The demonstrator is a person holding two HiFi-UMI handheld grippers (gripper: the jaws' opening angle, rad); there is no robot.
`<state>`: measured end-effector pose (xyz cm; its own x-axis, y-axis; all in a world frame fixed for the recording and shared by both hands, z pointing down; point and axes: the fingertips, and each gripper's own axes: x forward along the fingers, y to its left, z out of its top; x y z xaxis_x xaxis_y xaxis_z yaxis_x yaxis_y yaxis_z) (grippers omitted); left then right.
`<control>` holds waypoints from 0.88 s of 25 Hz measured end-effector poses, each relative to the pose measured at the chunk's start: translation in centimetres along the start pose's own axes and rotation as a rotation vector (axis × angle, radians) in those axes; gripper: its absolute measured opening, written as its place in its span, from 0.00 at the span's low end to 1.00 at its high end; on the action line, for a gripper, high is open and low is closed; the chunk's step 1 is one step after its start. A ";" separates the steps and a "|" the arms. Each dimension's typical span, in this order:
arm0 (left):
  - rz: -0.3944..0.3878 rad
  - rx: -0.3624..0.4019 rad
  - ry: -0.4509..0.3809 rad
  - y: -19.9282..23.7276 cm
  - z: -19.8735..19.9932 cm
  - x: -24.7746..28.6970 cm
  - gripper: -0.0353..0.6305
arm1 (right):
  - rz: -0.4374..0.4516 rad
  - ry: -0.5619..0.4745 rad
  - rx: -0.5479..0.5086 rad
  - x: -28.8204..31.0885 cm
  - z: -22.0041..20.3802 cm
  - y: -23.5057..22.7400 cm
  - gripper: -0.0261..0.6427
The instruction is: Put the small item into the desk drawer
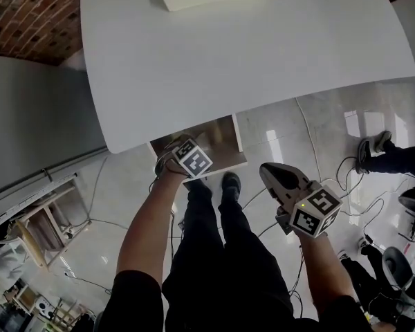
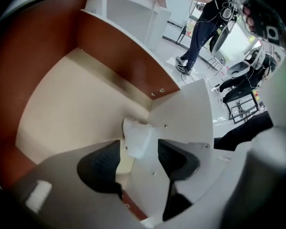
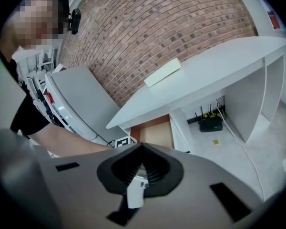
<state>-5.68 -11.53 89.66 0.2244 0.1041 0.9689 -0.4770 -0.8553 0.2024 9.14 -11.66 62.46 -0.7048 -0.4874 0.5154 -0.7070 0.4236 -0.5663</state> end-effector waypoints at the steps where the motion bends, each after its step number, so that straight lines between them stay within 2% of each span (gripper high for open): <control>1: 0.004 -0.007 -0.003 0.1 0.0 -0.7 0.41 | 0.002 -0.008 -0.005 -0.1 0.4 0.3 0.06; 6: 0.031 -0.095 -0.103 -0.6 0.7 -6.0 0.41 | 0.013 -0.041 -0.017 -1.3 1.9 2.2 0.06; 12: 0.047 -0.241 -0.252 -2.3 1.1 -13.0 0.41 | 0.023 -0.081 -0.033 -3.9 3.8 5.1 0.06; 18: 0.112 -0.313 -0.461 -3.9 3.4 -20.8 0.41 | 0.040 -0.106 -0.063 -6.0 5.1 6.9 0.06; 22: 0.097 -0.371 -0.607 -6.5 4.7 -25.9 0.40 | 0.051 -0.117 -0.076 -7.7 5.7 8.4 0.06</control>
<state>-4.36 -11.02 62.56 0.5481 -0.3561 0.7568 -0.7517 -0.6064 0.2591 8.95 -8.72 50.15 -0.7312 -0.5480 0.4062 -0.6762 0.5041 -0.5372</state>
